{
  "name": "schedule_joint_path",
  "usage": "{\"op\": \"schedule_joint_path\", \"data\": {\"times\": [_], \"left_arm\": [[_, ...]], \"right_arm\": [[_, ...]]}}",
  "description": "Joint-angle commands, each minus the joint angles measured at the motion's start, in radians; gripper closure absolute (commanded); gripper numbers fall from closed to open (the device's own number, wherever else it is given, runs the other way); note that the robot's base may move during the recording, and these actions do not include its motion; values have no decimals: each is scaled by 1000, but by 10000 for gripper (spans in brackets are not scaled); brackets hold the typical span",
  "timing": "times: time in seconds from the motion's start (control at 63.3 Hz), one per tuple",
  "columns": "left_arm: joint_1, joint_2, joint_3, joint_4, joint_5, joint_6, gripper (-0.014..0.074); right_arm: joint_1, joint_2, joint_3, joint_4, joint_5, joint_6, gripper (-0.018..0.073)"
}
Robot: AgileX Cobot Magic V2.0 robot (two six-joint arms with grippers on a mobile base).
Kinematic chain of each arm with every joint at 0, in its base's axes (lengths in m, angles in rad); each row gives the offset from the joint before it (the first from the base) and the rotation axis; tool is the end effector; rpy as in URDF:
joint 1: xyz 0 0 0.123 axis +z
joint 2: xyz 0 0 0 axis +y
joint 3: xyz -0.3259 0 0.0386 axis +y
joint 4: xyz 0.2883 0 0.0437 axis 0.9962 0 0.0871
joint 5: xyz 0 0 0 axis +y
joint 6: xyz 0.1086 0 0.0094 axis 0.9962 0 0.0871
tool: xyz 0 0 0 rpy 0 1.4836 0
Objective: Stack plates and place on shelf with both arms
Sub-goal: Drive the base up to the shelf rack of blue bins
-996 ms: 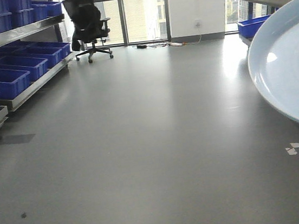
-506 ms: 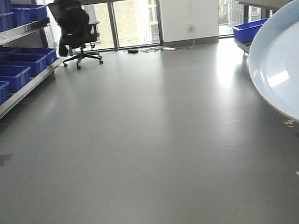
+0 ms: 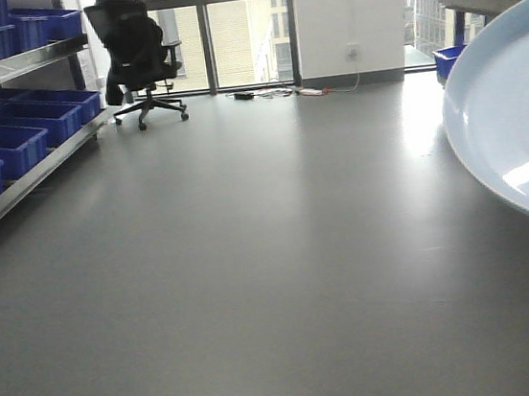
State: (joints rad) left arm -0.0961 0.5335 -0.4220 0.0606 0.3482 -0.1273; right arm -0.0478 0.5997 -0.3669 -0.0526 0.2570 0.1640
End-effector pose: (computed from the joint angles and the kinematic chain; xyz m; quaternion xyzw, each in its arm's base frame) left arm 0.1315 -0.0104 0.2936 0.0048 0.8256 -0.0384 0.5629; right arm 0.1434 -0.0083 0.2721 0.0707 0.8311 0.0124 0.5515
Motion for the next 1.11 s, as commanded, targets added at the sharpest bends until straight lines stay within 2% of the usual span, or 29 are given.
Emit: {"op": "schedule_joint_path", "data": {"times": [0.0,1.091], "left_arm": [[-1,3,-29,-6,-78,-8,510],[-1,3,-29,-6,-80,-8,510]], "right_arm": [[-7,-3,-29,1,-103,-3,503],[-7,-3,-29,1,-89,-3,503]]}}
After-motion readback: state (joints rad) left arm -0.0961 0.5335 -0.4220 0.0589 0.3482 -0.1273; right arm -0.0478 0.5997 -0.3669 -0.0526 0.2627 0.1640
